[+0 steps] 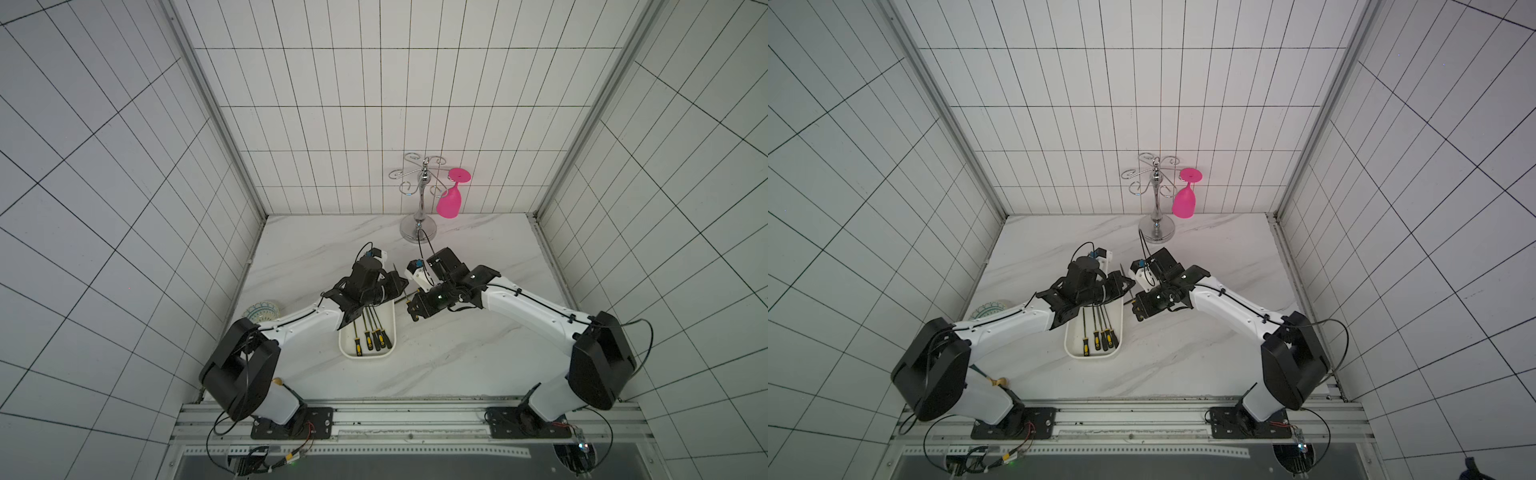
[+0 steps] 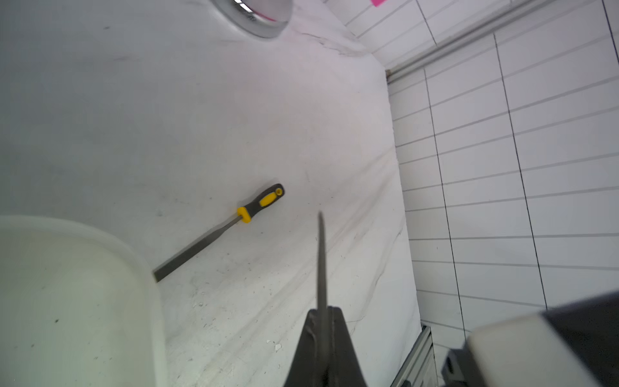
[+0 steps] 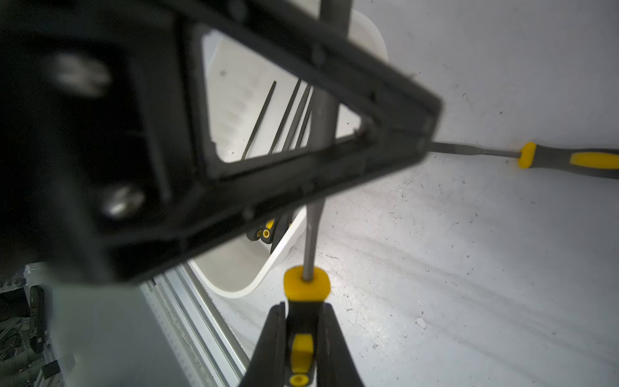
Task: Put the file tool into the storage box
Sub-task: Place the file tool in the storage box.
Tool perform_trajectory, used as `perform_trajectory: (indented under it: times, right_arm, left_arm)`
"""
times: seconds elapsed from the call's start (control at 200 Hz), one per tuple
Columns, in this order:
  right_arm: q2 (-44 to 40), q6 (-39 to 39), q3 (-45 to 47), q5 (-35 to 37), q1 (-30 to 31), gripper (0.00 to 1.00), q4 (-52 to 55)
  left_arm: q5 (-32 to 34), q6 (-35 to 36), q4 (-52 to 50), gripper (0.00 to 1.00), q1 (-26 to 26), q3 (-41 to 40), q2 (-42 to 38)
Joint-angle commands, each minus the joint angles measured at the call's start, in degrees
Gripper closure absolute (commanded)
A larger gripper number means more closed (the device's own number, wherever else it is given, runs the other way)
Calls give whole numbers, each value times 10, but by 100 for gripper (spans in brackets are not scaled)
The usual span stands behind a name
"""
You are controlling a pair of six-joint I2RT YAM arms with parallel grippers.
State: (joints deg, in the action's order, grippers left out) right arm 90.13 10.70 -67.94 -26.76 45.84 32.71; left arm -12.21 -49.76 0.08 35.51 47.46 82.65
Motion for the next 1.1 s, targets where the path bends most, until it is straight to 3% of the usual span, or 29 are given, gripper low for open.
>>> perform_trajectory:
  times: [0.0,0.06,0.135,0.19,0.355,0.46,0.525,0.82,0.975,1.1]
  right_arm:
    - [-27,-8,-25,6,5,100,6]
    - [-31,-8,-25,7,5,100,6]
    - [-36,-8,-24,10,5,100,6]
    - [-39,-9,-23,14,5,100,6]
    - [-42,-9,-22,16,5,100,6]
    - [-43,-6,-22,30,5,56,6]
    - [-44,-1,-19,41,4,44,6]
    - [-26,9,-22,50,2,42,2]
    - [-14,15,-22,57,0,42,3]
    - [-10,20,-21,64,-6,42,3]
  left_arm:
    - [-7,-2,25,60,5,18,17]
    - [-9,-3,26,66,7,23,25]
    - [-13,-3,27,90,8,29,32]
    - [-15,-2,27,100,8,31,35]
    - [-6,1,21,100,9,30,23]
    - [10,20,-16,100,10,32,-3]
    - [29,39,-55,100,9,29,-31]
    - [212,84,-310,100,9,-45,-182]
    - [222,69,-331,100,9,-100,-207]
    - [217,59,-309,100,9,-109,-181]
